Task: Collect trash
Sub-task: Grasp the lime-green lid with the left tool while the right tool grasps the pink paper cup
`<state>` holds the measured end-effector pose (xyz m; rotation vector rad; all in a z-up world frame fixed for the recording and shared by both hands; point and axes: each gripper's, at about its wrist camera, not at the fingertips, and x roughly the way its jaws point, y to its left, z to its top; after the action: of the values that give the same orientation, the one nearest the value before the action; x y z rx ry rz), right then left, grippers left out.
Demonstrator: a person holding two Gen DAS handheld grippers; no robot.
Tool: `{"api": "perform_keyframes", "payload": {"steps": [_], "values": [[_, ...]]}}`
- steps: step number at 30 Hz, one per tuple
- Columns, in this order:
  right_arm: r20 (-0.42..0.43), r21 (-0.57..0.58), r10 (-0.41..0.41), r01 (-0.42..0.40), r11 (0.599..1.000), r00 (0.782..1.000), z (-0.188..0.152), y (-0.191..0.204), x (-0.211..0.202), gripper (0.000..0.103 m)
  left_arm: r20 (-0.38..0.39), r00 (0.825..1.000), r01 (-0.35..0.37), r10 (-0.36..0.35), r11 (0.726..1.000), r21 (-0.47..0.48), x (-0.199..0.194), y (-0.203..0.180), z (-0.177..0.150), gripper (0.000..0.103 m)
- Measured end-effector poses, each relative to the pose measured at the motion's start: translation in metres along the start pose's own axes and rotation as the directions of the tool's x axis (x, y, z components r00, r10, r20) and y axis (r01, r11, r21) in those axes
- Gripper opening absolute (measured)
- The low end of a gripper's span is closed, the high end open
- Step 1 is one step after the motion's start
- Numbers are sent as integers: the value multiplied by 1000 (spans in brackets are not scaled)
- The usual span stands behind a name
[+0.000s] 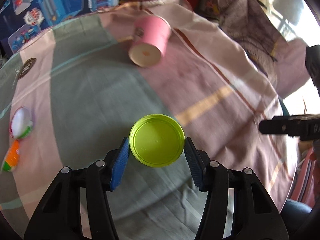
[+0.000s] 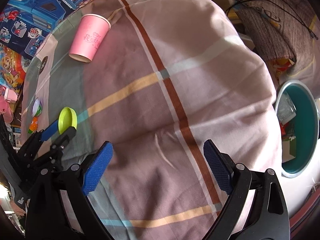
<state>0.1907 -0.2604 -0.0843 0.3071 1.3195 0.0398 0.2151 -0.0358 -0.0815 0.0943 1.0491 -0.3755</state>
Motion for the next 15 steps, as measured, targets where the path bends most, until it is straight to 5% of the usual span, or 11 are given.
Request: {"api": "perform_keyframes", "payload": {"steps": [15], "values": [[11,-52,80,-79,996,997,117,87,27,88,63,998,-17,25,993,-120,-1,77,66,56]]}}
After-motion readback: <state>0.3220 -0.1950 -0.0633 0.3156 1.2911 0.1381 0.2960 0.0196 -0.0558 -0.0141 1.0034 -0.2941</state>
